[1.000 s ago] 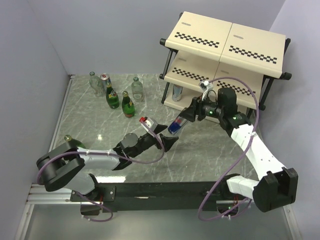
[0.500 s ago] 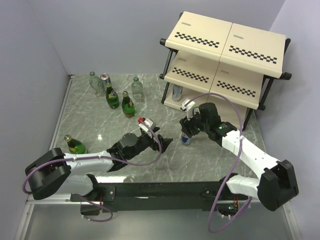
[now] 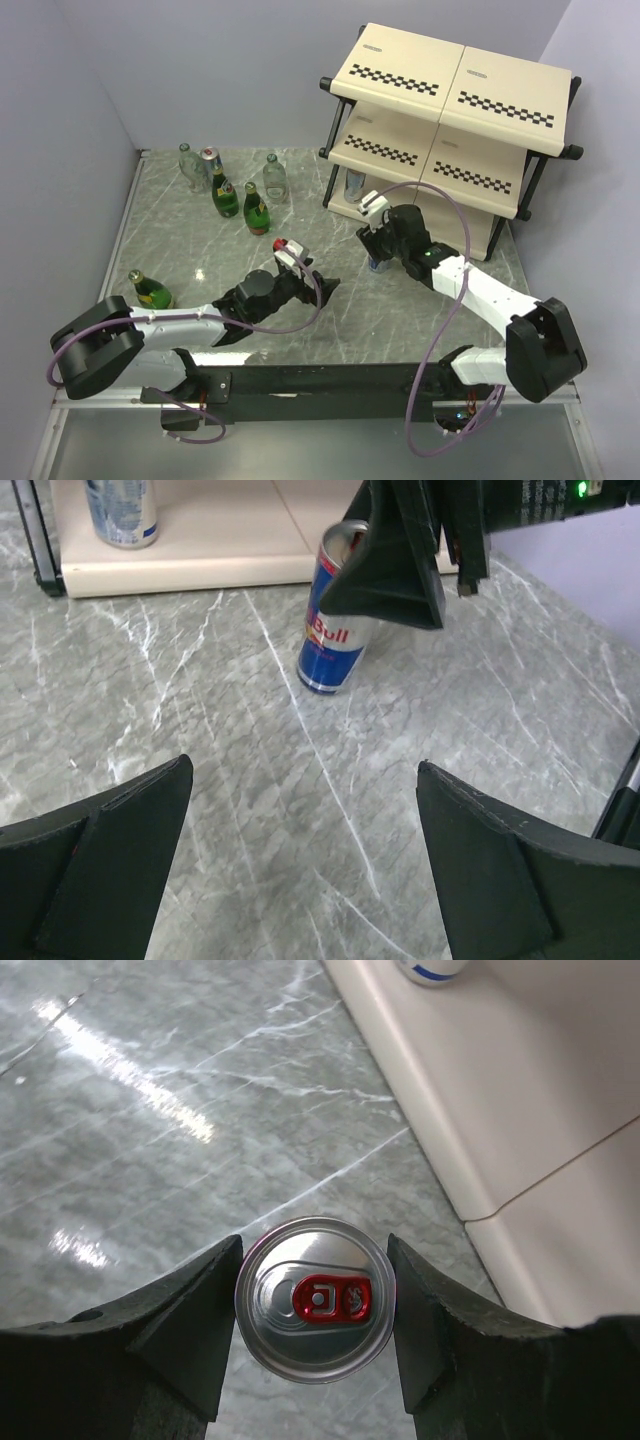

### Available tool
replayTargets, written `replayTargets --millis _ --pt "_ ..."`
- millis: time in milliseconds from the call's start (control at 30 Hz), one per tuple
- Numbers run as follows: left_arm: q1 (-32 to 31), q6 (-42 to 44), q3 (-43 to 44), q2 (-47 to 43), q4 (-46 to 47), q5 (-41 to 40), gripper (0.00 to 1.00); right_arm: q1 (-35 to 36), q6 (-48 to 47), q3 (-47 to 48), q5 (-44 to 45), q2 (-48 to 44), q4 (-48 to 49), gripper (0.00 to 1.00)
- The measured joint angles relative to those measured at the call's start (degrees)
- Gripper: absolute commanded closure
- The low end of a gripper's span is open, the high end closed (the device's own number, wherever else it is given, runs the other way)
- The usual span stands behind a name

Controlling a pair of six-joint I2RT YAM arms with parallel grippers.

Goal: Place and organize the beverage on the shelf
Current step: Place the drink on the shelf.

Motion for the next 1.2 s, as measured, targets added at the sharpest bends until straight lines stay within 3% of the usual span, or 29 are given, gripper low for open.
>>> replayTargets --millis 100,133,167,267,500,900,1200 --pt "0.0 -0.2 -0.5 0.0 0.1 -0.6 0.00 0.0 1.1 0.1 1.1 1.5 2.3 0.86" --pt "0.0 -0.4 -0.7 0.0 0.0 -0.7 0.01 0.0 1.4 0.2 1.3 1.8 2.7 0.79" --pt "0.0 -0.5 -0.8 0.1 0.1 -0.7 0.01 0.0 1.8 0.3 1.5 2.2 3.3 0.66" --pt "0.0 -0.7 -0.8 1.2 1.1 -0.7 0.01 0.0 2.7 0.4 1.6 2.6 3.9 0.45" --pt "0.0 -1.5 -0.2 7.0 3.1 -1.2 0.01 0.0 4.2 0.5 1.5 2.6 3.6 0.24" --pt "0.0 -0.8 10.9 19.3 7.0 1.8 0.02 -3.0 4.5 4.4 -5.2 -6.6 -2.9 0.14" --pt "0.0 0.0 22.2 32.3 9.0 4.8 0.02 -20.3 1.5 9.7 -28.1 -23.1 -13.4 0.11"
